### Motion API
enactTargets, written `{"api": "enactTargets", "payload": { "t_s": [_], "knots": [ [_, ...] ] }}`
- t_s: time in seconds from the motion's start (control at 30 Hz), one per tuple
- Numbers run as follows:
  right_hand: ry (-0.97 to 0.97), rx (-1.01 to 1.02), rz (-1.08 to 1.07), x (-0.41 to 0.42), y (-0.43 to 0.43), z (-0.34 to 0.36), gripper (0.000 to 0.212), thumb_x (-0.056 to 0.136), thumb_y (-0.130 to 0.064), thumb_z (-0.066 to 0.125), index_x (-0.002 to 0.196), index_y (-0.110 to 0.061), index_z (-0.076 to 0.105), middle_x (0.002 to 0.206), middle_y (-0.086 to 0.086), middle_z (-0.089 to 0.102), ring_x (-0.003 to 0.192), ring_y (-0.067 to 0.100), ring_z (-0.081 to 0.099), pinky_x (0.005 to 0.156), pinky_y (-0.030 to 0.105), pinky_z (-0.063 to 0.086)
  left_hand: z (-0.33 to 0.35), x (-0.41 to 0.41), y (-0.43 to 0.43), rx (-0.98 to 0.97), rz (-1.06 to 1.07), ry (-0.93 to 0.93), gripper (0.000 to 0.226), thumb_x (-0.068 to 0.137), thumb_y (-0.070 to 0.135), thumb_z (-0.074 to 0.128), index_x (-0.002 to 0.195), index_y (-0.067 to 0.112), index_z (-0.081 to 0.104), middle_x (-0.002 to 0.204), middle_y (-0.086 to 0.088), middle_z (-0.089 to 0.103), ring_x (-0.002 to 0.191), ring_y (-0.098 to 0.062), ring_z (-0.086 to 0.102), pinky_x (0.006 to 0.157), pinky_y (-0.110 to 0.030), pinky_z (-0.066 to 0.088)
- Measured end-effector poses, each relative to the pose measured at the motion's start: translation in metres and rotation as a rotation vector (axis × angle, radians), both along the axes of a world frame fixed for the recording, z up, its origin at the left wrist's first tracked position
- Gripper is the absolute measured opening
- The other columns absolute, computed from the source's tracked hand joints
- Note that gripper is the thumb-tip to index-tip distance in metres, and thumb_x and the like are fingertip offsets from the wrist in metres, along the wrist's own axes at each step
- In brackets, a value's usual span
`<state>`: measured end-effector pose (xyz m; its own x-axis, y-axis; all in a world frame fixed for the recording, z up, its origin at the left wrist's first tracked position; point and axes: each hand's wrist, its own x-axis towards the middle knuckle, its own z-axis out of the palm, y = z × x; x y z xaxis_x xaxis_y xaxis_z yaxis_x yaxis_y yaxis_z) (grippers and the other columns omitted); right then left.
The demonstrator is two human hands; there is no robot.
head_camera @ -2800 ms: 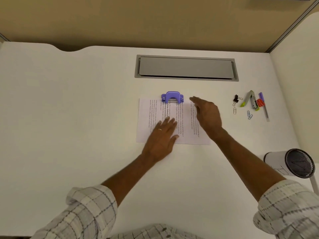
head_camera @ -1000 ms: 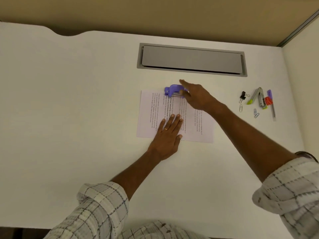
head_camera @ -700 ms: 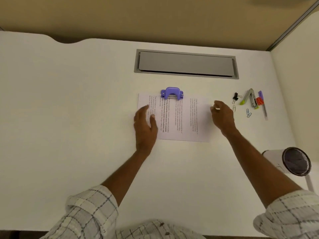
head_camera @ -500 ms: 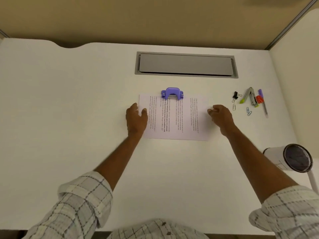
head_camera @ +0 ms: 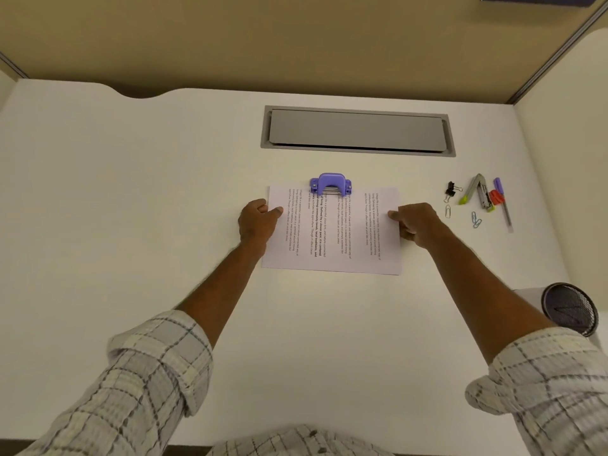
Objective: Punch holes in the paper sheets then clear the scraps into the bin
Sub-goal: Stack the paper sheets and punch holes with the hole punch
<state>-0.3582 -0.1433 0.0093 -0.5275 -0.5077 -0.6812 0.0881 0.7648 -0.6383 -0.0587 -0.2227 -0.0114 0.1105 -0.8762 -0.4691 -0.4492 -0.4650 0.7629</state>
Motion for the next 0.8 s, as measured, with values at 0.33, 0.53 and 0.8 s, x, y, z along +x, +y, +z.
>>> {"api": "enactTargets", "payload": {
  "t_s": [0.33, 0.53, 0.8],
  "knots": [
    [0.073, -0.021, 0.043, 0.0, 0.001, -0.007, 0.019, 0.093, -0.005, 0.067, 0.107, 0.006, 0.067, 0.102, 0.017, 0.07, 0.076, 0.026, 0.065, 0.063, 0.029, 0.051, -0.004, 0.012, -0.004, -0.042, 0.003, 0.047, 0.009, 0.094, 0.014, 0.072, 0.101, 0.011, 0.072, 0.108, -0.007, 0.065, 0.098, -0.021, 0.057, 0.096, -0.033, 0.051],
    [0.084, -0.048, 0.026, -0.002, 0.007, -0.009, 0.016, 0.091, -0.006, 0.07, 0.105, 0.002, 0.07, 0.104, 0.018, 0.071, 0.077, 0.027, 0.066, 0.065, 0.03, 0.053, -0.004, 0.021, 0.002, 0.043, 0.021, 0.135, 0.037, 0.091, 0.01, 0.074, 0.127, 0.003, 0.07, 0.125, -0.013, 0.073, 0.11, -0.032, 0.071, 0.101, -0.045, 0.058],
    [-0.005, -0.042, 0.022, -0.002, 0.014, -0.01, 0.023, 0.093, -0.007, 0.068, 0.116, -0.001, 0.068, 0.109, 0.017, 0.072, 0.095, 0.033, 0.07, 0.076, 0.038, 0.059, -0.005, 0.023, 0.007, 0.057, 0.048, 0.152, 0.034, 0.092, 0.011, 0.073, 0.126, 0.005, 0.071, 0.123, -0.013, 0.074, 0.107, -0.033, 0.072, 0.098, -0.046, 0.059]
  ]
}}
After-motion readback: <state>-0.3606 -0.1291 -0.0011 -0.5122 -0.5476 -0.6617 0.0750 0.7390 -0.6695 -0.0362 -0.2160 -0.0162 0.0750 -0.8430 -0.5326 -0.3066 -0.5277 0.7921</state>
